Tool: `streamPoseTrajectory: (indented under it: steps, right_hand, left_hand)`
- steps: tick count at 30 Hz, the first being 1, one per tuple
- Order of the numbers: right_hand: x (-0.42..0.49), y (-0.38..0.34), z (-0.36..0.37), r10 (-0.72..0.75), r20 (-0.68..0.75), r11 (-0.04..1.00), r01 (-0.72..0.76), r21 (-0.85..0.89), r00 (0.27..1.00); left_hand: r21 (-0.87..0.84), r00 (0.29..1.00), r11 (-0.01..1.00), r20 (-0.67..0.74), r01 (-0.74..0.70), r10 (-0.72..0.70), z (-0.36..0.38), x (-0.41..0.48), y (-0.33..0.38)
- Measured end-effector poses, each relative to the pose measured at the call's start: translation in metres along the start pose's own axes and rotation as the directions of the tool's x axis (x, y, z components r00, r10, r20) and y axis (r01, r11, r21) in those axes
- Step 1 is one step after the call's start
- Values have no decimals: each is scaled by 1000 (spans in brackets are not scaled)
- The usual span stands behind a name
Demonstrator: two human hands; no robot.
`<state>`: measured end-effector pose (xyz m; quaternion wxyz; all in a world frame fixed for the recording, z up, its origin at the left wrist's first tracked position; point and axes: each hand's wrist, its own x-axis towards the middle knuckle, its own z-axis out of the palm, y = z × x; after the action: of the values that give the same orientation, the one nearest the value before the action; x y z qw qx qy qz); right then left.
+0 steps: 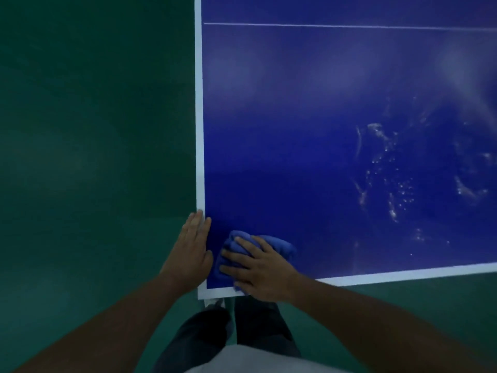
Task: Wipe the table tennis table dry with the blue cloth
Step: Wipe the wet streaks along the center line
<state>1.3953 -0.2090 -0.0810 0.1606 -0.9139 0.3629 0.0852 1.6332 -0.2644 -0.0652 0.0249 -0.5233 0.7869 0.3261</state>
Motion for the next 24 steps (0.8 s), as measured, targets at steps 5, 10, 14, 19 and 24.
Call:
streamPoseTrajectory:
  steps: [5, 10, 14, 19, 24]
  right_hand:
    - [31, 68, -37, 424, 30, 905, -424, 18, 905]
    - [77, 40, -54, 683, 51, 715, -681, 159, 728]
    - [72, -70, -21, 526, 87, 829, -532, 172, 846]
    - [21, -97, 1, 568, 193, 789, -596, 149, 800]
    - [-52, -32, -10, 787, 281, 545, -832, 99, 549]
  left_hand:
    - [-22, 999, 999, -28, -46, 46, -2, -27, -8]
    - [-110, 1000, 994, -19, 3, -5, -6, -43, -10]
    - [-118, 999, 992, -18, 33, -35, -10, -48, -15]
    - [-68, 1000, 998, 17, -15, 16, -5, -56, -12]
    - [3, 993, 996, 79, -84, 83, -3, -57, 15]
